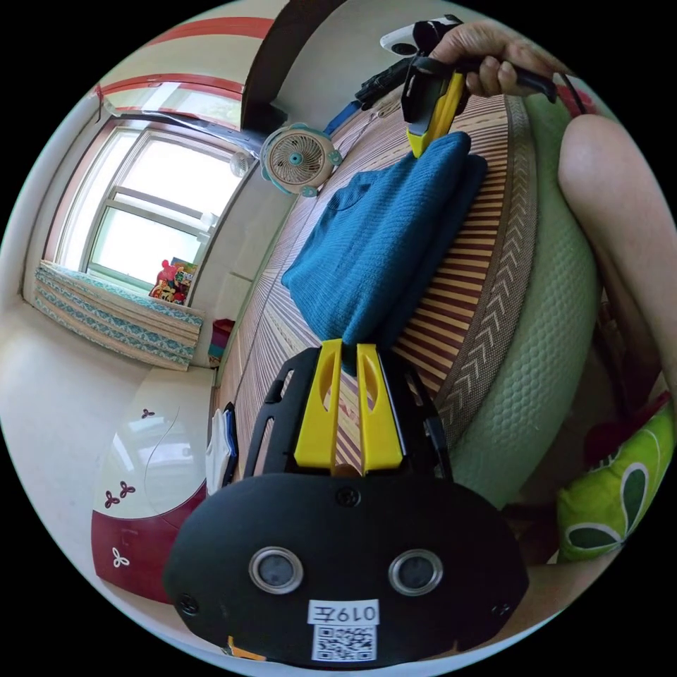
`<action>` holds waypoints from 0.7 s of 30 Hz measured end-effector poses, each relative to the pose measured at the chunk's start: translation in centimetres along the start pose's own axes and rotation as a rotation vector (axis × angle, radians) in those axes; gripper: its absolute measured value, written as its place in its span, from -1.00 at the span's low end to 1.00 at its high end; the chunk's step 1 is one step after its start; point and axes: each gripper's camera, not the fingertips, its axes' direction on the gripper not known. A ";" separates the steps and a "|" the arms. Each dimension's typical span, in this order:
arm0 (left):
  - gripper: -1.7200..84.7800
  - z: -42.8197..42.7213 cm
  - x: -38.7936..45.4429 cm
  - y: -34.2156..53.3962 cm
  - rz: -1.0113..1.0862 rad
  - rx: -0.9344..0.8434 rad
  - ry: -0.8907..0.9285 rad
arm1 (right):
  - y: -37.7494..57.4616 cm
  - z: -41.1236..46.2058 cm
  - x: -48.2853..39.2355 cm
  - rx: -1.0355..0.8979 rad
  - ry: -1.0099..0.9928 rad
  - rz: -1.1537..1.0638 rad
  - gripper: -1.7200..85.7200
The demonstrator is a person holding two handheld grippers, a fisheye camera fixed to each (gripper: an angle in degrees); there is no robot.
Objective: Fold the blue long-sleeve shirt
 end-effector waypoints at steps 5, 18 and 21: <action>-0.94 0.7 -0.4 0.5 0.000 -0.008 -0.001 | -0.2 0.8 0.7 -0.043 -0.039 0.004 -0.93; -0.94 1.6 -1.5 1.2 -0.006 -0.015 -0.007 | -0.7 -2.4 -2.9 -0.011 0.044 -0.109 -0.85; -0.94 1.8 -1.9 1.3 -0.013 -0.017 0.000 | -1.7 -1.9 -3.1 0.003 0.079 -0.099 -0.87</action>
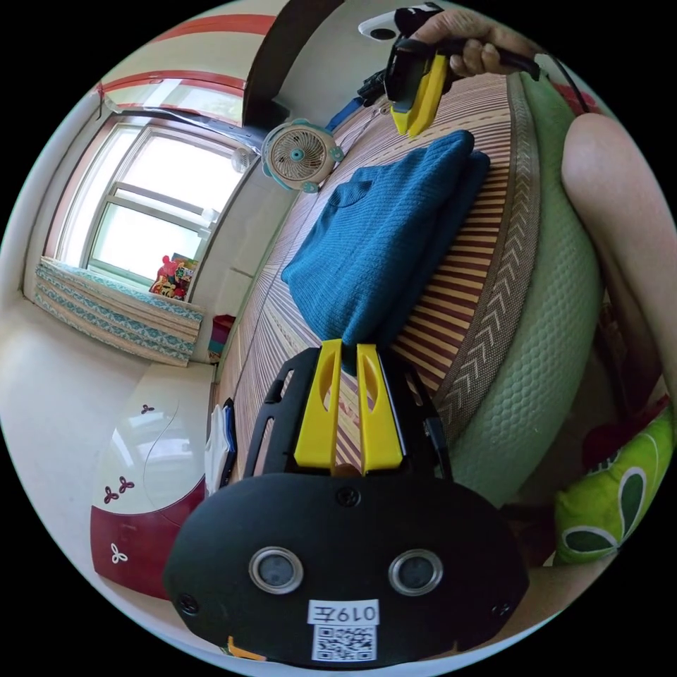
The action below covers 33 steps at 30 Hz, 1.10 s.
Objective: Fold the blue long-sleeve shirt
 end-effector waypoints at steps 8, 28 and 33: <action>-0.94 0.1 -0.4 0.3 -0.005 -0.002 0.005 | -1.0 3.0 0.6 -0.089 -0.030 -0.011 -0.86; -0.94 -1.5 0.2 0.9 0.038 0.020 -0.042 | 1.5 0.0 -0.3 -0.027 0.002 -0.073 -0.83; -0.94 -2.5 0.9 1.8 0.070 0.032 -0.072 | 3.0 -1.5 -1.7 -0.012 0.008 -0.110 -0.79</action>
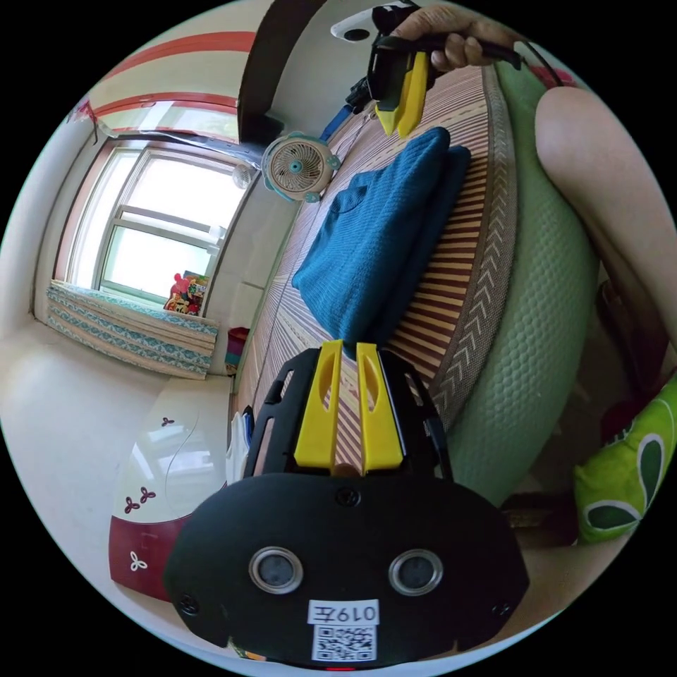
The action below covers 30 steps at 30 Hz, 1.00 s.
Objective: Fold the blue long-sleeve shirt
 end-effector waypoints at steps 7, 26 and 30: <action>-0.94 -3.9 -0.1 -1.1 -0.028 0.139 0.023 | 1.5 -0.5 2.5 -0.011 -0.114 0.100 -0.80; -0.80 -3.2 2.8 -5.1 0.064 0.173 0.145 | -0.2 -0.4 4.6 -0.033 -0.205 0.157 -0.81; -0.85 -2.6 3.6 -6.2 0.082 0.157 0.115 | -0.2 -0.8 5.2 -0.017 -0.217 0.176 -0.86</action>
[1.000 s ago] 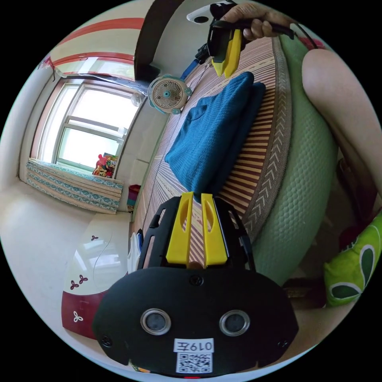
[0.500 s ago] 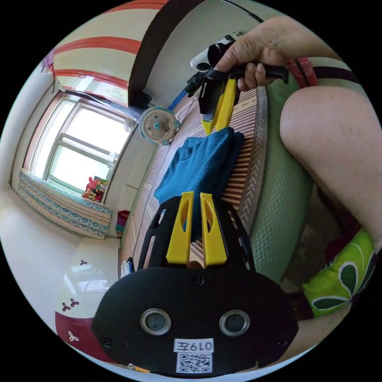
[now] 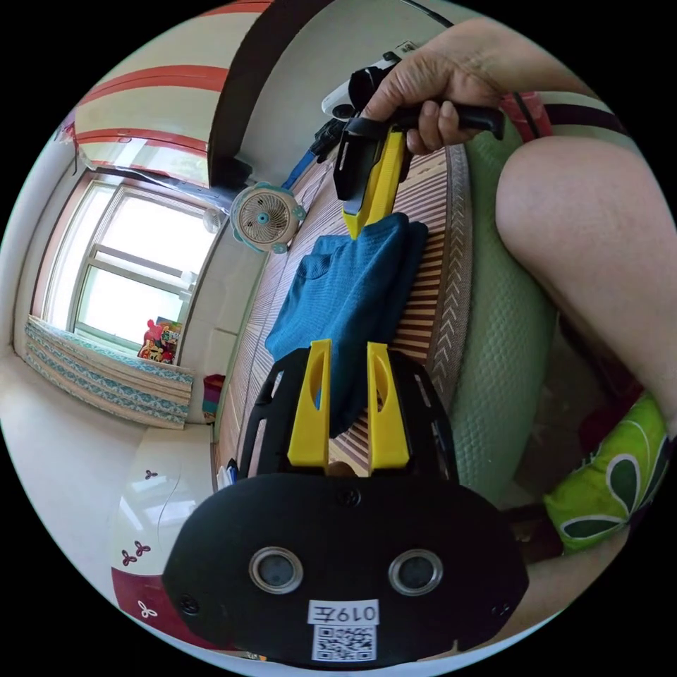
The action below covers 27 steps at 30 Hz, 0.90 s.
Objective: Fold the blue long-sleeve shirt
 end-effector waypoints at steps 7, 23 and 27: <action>-0.92 0.5 0.7 -0.2 -0.005 -0.008 0.030 | 0.0 -1.0 0.6 0.022 0.035 0.029 -0.96; -0.94 0.7 4.2 -0.3 0.054 -0.017 0.021 | 0.8 -1.1 2.0 -0.020 0.016 0.032 -0.82; -0.94 0.5 4.7 -0.5 0.061 -0.018 0.016 | 0.9 -1.4 2.0 0.011 -0.021 0.037 -0.80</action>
